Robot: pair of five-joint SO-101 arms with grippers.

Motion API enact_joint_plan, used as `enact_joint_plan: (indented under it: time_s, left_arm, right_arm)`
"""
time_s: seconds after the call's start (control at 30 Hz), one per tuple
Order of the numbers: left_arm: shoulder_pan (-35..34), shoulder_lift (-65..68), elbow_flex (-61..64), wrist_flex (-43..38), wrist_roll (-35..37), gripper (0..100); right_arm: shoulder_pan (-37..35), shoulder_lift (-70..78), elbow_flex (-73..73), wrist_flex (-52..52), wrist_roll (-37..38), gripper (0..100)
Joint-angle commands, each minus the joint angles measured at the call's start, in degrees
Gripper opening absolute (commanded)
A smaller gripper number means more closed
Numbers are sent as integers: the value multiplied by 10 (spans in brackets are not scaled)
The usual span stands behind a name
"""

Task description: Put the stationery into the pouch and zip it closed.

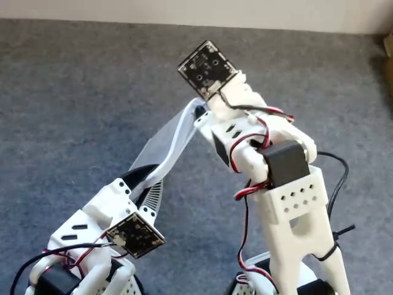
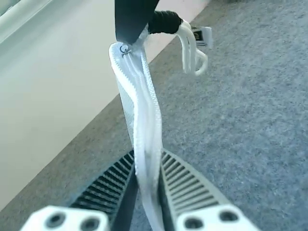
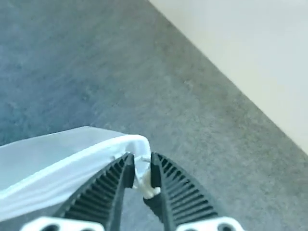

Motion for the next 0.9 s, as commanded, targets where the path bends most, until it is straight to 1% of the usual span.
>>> enact_joint_plan:
  time_s: [0.0, 0.23, 0.33, 0.4, 0.47, 0.57, 0.73, 0.87]
  left_arm:
    - [6, -9, 0, 1, 5, 6]
    - [6, -9, 0, 1, 5, 6]
    - [5, -9, 0, 1, 5, 8]
    - [5, -9, 0, 1, 5, 11]
    - [5, -9, 0, 1, 5, 11]
    - [4, -9, 0, 1, 7, 41]
    - [0, -8, 0, 1, 90, 156]
    - [-15, -8, 0, 1, 103, 174]
  right_arm:
    - [68, 28, -11, -45, 5, 5]
    - [71, 35, -13, -26, 2, 20]
    - [59, 8, -14, 25, 0, 121]
    - [52, -19, -14, 60, -18, 199]
    - [51, -55, -12, 82, -36, 236]
    - [51, -111, -6, 94, -38, 234]
    - [51, -208, 74, 119, -38, 234]
    - [51, -290, 176, 113, -38, 234]
